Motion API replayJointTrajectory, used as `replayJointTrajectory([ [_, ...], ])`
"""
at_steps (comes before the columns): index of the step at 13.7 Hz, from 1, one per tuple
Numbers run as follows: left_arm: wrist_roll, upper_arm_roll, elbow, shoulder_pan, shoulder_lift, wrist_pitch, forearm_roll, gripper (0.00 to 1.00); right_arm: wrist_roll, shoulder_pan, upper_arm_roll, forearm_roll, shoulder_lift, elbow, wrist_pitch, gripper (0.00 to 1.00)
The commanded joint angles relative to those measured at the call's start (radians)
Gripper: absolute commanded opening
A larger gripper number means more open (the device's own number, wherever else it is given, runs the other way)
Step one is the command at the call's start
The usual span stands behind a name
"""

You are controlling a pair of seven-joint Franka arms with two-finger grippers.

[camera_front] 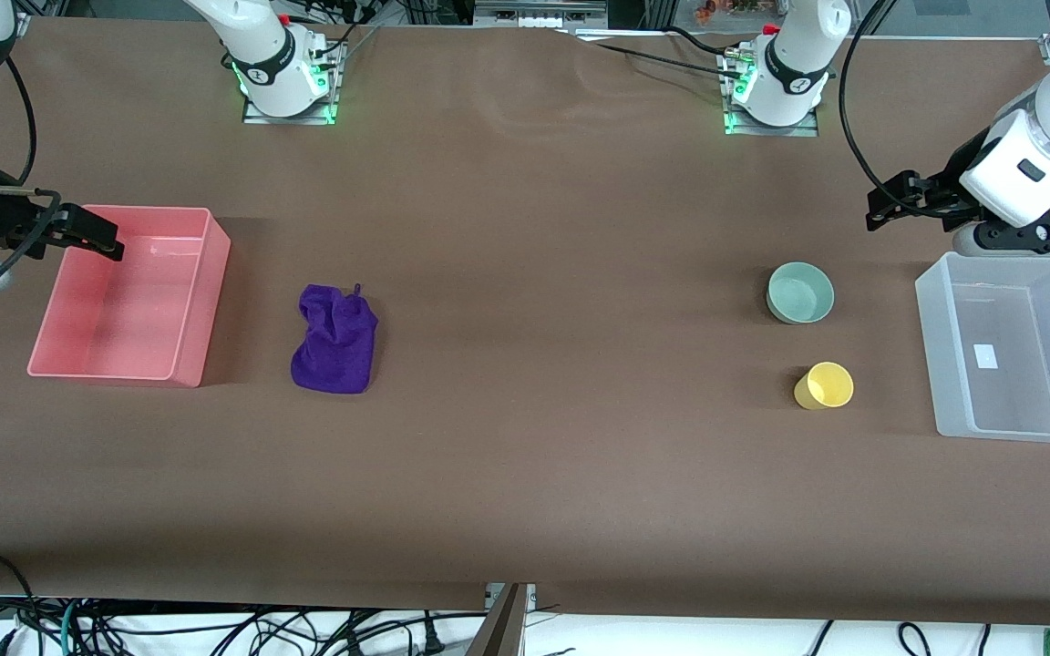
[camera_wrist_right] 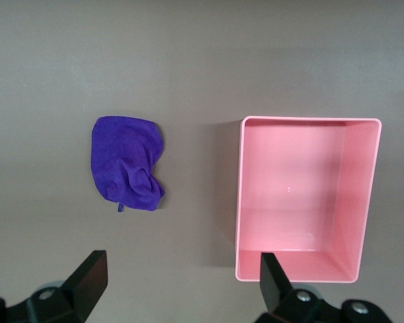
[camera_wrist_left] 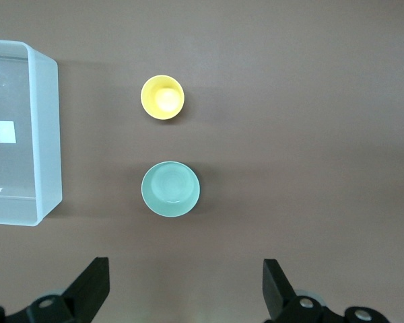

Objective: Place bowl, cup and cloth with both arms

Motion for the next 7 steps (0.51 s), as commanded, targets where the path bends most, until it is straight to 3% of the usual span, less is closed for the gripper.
replayJointTrajectory([
  [1,0.007,0.008,0.003,-0.008,-0.002,0.001,0.007,1.0,-0.008,0.001,0.003,-0.008,0.015,0.038,-0.02,1.0],
  [7,0.003,0.009,0.02,-0.005,0.017,0.0,-0.001,1.0,-0.011,0.001,0.003,-0.008,0.017,0.038,-0.018,1.0],
])
